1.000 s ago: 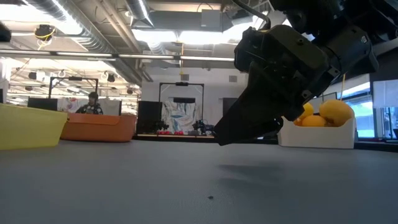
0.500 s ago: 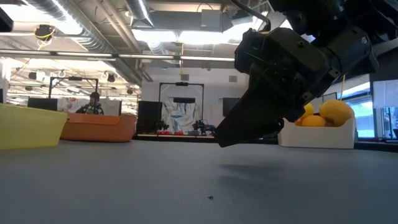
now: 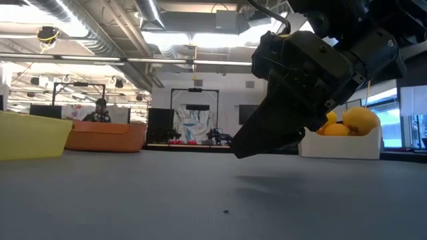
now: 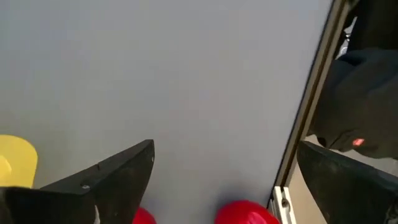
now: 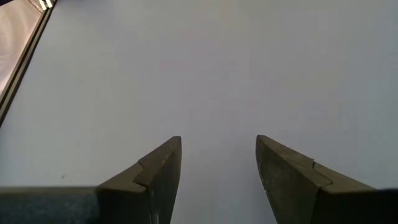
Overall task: Sort produce into baskets
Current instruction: Put the red tomato into the yellow bin
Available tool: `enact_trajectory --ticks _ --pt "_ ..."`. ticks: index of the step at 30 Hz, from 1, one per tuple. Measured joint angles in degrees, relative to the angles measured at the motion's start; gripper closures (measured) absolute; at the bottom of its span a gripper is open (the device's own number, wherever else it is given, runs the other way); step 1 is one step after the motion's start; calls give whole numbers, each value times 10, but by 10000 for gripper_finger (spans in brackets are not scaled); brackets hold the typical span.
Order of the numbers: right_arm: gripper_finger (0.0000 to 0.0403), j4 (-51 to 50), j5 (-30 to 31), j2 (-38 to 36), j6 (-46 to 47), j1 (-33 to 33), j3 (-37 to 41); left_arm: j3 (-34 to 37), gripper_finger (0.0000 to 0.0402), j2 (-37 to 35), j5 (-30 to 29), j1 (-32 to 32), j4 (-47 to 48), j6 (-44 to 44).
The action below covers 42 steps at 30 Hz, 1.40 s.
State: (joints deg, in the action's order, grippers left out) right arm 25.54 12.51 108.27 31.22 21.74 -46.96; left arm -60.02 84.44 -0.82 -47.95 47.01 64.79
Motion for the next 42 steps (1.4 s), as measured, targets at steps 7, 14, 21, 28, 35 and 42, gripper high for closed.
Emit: enact_trajectory --ticks 7,14,21,28,35,42 --pt "196 0 0 0 0 0 0 5 14 0 45 -13 7 26" --pt "196 0 1 0 0 0 0 5 14 0 54 -42 55 70" --pt "196 0 1 0 0 0 0 5 14 0 56 -72 137 124" --pt "196 1 5 0 0 0 0 12 14 7 52 -91 189 137" --pt "196 1 10 0 0 0 0 61 14 7 60 -98 160 156" --pt "196 0 10 0 0 0 0 106 14 7 94 -98 119 163"
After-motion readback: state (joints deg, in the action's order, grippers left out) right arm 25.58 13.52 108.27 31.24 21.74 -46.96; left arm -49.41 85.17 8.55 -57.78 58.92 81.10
